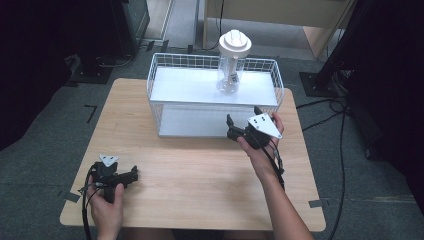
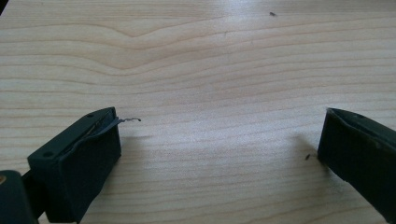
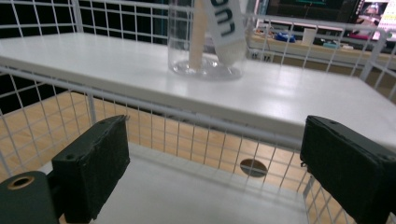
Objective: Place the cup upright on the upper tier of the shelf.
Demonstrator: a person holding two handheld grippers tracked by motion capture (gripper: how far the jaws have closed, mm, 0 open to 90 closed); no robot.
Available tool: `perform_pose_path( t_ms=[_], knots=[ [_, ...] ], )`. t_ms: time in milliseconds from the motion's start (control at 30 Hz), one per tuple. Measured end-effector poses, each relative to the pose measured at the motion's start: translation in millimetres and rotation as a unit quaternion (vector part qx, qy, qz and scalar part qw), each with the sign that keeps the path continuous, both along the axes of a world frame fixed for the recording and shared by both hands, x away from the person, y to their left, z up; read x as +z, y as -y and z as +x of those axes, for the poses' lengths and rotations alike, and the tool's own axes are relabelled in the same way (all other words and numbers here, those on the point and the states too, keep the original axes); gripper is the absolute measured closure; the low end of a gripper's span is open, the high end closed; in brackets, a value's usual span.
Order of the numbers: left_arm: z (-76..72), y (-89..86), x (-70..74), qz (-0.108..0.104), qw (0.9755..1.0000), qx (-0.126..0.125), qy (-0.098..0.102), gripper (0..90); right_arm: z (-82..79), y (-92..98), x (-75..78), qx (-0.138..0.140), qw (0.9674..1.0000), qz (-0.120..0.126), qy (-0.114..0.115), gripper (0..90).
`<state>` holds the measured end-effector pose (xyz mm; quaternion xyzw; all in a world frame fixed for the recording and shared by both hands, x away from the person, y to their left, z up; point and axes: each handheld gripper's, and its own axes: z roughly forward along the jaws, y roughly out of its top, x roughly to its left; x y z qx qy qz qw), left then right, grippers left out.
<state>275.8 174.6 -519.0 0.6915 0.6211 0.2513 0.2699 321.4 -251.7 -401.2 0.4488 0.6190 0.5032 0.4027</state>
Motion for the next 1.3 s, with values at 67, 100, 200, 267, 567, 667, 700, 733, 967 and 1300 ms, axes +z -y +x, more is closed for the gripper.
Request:
perform_pose_path(
  t_ms=[67,100,200,267,567,667,700,733,967,1300],
  knots=[
    [0.0,0.0,0.0,0.000,1.0000,0.000,0.000,0.0,-5.0,6.3,-10.9,-0.010,0.9999,-0.004,-0.012,8.1],
    [0.0,0.0,0.0,0.000,1.0000,0.000,0.000,0.0,-5.0,6.3,-10.9,-0.010,0.9999,-0.004,-0.012,8.1],
    [-0.1,0.0,0.0,0.000,1.0000,0.000,-0.001,0.0,-9.4,14.6,-24.1,-0.028,0.9983,-0.015,-0.048,2.2],
    [-0.1,0.0,0.0,0.000,1.0000,0.000,-0.001,0.0,-13.0,19.1,-29.4,-0.030,0.9980,-0.017,-0.052,2.2],
    [-0.1,0.0,0.1,0.000,1.0000,0.000,-0.001,0.0,-27.7,38.0,-46.4,-0.046,0.9965,-0.010,-0.069,2.2],
    [-0.1,0.0,0.1,0.000,1.0000,0.000,-0.001,0.0,-32.2,45.6,-53.6,-0.055,0.9956,-0.012,-0.075,2.2],
    [-0.1,0.0,0.1,0.000,1.0000,0.000,-0.001,0.0,-33.7,48.1,-55.8,-0.057,0.9954,-0.013,-0.077,2.2],
    [-0.1,0.0,0.1,0.000,1.0000,0.000,-0.001,0.0,-36.9,53.1,-60.0,-0.063,0.9945,-0.011,-0.083,2.2],
    [-0.1,0.0,0.1,0.000,1.0000,0.000,-0.001,0.0,-45.1,66.2,-68.2,-0.073,0.9931,-0.007,-0.091,2.2],
    [-0.1,0.2,0.0,-0.001,1.0000,0.000,0.000,0.0,-58.0,85.2,-80.2,-0.094,0.9896,0.013,-0.108,1.9]
  ],
)
